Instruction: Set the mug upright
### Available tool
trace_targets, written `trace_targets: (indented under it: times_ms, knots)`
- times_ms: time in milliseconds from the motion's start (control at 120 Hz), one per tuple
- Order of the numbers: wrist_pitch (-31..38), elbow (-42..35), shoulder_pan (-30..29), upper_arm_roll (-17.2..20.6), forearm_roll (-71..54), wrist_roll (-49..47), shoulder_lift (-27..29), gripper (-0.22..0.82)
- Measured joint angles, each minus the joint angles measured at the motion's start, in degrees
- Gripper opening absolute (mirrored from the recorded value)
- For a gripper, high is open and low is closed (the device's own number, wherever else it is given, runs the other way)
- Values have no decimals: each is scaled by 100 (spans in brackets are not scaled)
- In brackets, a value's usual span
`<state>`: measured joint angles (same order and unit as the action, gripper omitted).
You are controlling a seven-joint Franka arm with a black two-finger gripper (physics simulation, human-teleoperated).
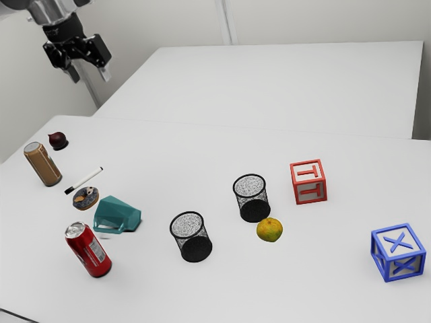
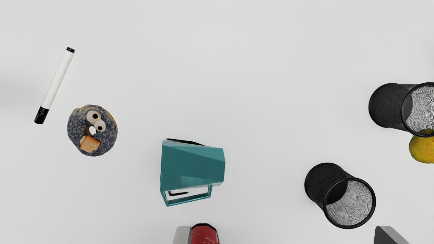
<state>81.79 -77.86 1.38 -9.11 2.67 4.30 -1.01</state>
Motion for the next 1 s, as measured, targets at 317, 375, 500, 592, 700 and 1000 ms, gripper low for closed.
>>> trace_targets:
  times_ms: [317,375,500,592,700,1000]
  knots:
    - [108,-1765,-298,-1078,1086,365,606,58]
    - [408,-2571,-617,-1544,1540,649,574,58]
    - [1160,-3397,-1076,-1994,2236,1325,265,58]
    - [1673,-3450,-1307,-2041,2705,1824,-177,58]
    - [2052,-3445,-1039,-2051,3137,2362,-606,58]
    - [1778,-3906,-919,-2051,3986,3672,-1049,58]
